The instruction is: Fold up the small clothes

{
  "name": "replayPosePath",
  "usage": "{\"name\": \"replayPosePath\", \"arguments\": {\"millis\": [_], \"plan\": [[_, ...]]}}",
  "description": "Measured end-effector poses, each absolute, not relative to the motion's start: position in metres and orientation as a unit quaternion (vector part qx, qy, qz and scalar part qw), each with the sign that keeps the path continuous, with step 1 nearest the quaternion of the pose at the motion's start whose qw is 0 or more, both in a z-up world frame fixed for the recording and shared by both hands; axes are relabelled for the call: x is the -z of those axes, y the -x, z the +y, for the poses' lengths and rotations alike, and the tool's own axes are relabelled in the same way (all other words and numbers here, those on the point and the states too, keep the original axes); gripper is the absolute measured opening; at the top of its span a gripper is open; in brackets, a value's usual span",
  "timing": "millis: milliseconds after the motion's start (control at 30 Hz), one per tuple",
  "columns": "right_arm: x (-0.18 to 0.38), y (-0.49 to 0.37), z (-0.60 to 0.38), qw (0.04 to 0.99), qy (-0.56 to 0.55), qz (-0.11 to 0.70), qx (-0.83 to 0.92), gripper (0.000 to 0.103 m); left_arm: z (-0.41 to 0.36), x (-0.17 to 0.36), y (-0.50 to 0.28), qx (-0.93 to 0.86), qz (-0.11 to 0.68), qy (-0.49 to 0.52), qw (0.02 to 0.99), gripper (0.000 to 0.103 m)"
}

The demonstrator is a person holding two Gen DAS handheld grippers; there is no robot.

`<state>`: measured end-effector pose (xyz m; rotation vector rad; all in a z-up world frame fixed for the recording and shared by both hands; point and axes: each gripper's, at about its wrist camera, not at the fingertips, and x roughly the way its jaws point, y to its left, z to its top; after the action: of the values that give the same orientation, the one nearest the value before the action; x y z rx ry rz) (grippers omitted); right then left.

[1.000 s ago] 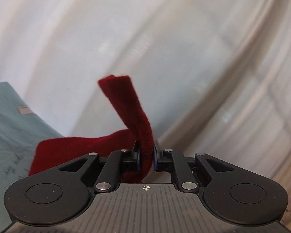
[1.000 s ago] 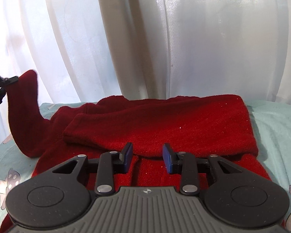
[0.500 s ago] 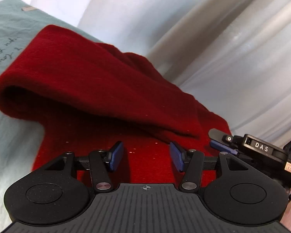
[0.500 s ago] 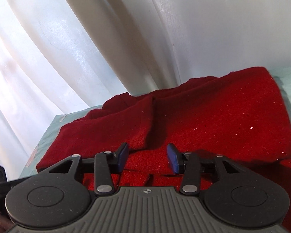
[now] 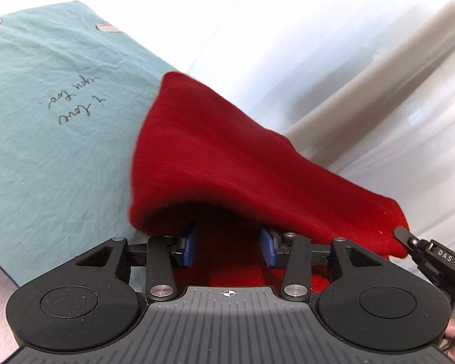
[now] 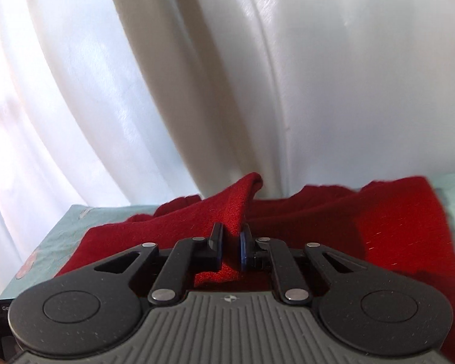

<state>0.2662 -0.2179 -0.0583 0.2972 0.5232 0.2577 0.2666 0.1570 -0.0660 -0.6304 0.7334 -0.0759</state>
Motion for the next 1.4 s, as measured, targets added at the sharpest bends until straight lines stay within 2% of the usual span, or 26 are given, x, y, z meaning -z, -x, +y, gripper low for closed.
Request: {"name": "replayPosePath", "arguments": {"millis": [100, 233, 433, 500, 533, 567, 633, 733, 833, 1100, 1133, 1233, 1300, 1400], "plan": [[0.063, -0.249, -0.252, 0.96, -0.127, 0.244, -0.05, 0.009, 0.161, 0.072, -0.269, 0.067, 0.35, 0.335, 0.872, 0.045], [0.094, -0.252, -0.293, 0.938, -0.144, 0.316, -0.012, 0.011, 0.153, 0.076, -0.275, 0.101, 0.349, 0.351, 0.863, 0.05], [0.114, -0.252, -0.311, 0.912, -0.244, 0.328, -0.045, 0.029, 0.147, 0.075, -0.283, 0.114, 0.347, 0.371, 0.854, 0.057], [0.115, -0.256, -0.307, 0.911, -0.242, 0.33, -0.048, 0.029, 0.145, 0.073, -0.283, 0.12, 0.35, 0.37, 0.852, 0.057], [0.112, -0.257, -0.303, 0.915, -0.228, 0.329, -0.047, 0.016, 0.143, 0.071, -0.283, 0.128, 0.353, 0.368, 0.851, 0.057], [0.108, -0.257, -0.298, 0.922, -0.206, 0.324, -0.044, 0.01, 0.14, 0.068, -0.282, 0.139, 0.354, 0.363, 0.85, 0.059], [0.095, -0.251, -0.289, 0.944, -0.151, 0.291, -0.038, 0.009, 0.133, 0.062, -0.28, 0.15, 0.354, 0.343, 0.857, 0.064], [0.08, -0.244, -0.283, 0.967, -0.079, 0.242, 0.002, 0.009, 0.124, 0.057, -0.28, 0.159, 0.363, 0.316, 0.862, 0.064], [0.081, -0.249, -0.284, 0.97, -0.028, 0.236, 0.042, 0.009, 0.118, 0.056, -0.282, 0.152, 0.368, 0.301, 0.867, 0.064], [0.102, -0.265, -0.289, 0.955, 0.011, 0.288, 0.068, 0.009, 0.112, 0.048, -0.287, 0.136, 0.379, 0.26, 0.877, 0.064], [0.1, -0.265, -0.289, 0.951, 0.01, 0.296, 0.084, 0.013, 0.114, 0.044, -0.286, 0.132, 0.375, 0.255, 0.881, 0.064], [0.081, -0.263, -0.289, 0.959, -0.009, 0.263, 0.101, 0.013, 0.115, 0.031, -0.286, 0.124, 0.359, 0.24, 0.893, 0.064], [0.071, -0.263, -0.282, 0.967, -0.022, 0.247, 0.06, 0.013, 0.106, 0.024, -0.294, 0.126, 0.357, 0.229, 0.897, 0.064], [0.071, -0.276, -0.25, 0.964, -0.017, 0.266, -0.013, 0.013, 0.088, 0.012, -0.306, 0.143, 0.362, 0.217, 0.895, 0.064]]}}
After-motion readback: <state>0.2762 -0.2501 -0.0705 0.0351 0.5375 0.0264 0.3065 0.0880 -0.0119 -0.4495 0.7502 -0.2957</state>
